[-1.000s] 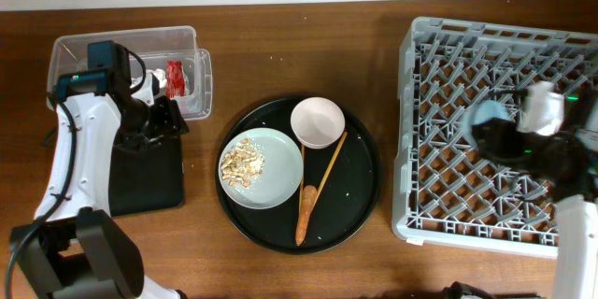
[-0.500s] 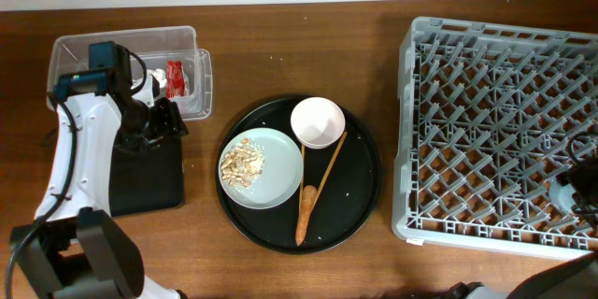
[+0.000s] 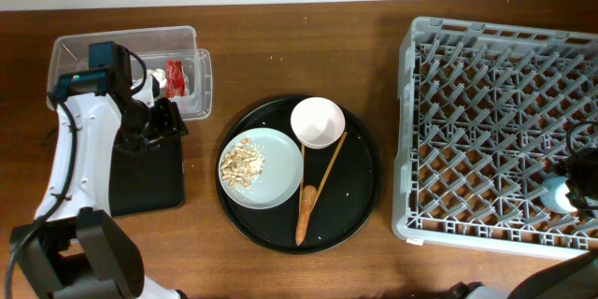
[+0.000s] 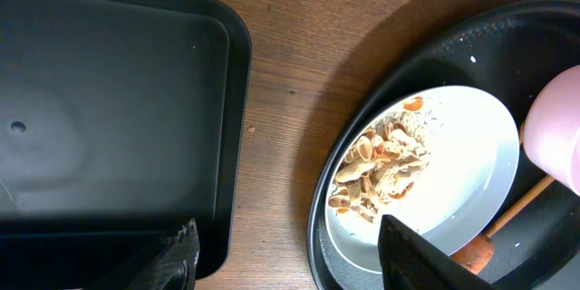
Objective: Sort waste into correct bins and load items into the dishwasher rack
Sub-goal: 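Place the blue cup into the dish rack with the right gripper, then grasp the pink-white bowl with the right gripper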
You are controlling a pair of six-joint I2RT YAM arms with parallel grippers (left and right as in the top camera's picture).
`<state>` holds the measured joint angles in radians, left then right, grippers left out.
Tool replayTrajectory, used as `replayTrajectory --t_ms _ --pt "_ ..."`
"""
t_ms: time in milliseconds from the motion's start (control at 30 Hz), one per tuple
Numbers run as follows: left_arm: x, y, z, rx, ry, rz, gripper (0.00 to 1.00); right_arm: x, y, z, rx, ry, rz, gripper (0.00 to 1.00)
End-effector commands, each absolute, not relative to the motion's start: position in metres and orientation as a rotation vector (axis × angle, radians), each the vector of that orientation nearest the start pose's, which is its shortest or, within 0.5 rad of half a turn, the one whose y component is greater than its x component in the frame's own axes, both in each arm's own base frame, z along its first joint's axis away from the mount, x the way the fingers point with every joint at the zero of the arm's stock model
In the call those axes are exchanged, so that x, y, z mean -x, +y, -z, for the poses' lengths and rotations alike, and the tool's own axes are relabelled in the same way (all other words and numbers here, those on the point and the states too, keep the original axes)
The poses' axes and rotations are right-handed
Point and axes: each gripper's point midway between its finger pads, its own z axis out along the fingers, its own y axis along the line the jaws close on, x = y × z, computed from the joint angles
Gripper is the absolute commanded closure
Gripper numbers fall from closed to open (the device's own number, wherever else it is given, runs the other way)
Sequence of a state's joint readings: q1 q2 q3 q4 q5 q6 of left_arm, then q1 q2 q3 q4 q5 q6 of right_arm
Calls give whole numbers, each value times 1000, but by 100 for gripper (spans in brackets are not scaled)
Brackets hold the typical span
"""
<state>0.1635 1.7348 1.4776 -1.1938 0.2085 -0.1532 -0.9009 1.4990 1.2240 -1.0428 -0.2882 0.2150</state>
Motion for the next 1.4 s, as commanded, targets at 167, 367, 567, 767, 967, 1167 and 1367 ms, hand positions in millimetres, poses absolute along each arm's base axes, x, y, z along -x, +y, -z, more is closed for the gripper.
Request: replayTrajectory --t_ms 167,367,567,767,967,1167,1367 --pt "-345 23 -139 428 2947 303 37 -282 -154 -182 -938 2376 -653 85" --pt "-346 20 -139 423 2946 315 35 -323 -26 -198 -309 2581 -735 81" --pt "-346 20 -139 423 2946 315 35 -349 90 -196 180 2603 -541 32" --pt "-345 20 -139 424 2950 316 35 -382 164 -192 272 2491 -530 2" --pt "-344 18 -139 416 2954 316 35 -398 167 -86 -66 2743 -358 38" --pt "-344 18 -139 416 2955 316 35 -398 177 -43 -57 2827 -400 56" --pt "-344 18 -139 415 2956 316 35 -399 179 -43 -72 2824 -416 80"
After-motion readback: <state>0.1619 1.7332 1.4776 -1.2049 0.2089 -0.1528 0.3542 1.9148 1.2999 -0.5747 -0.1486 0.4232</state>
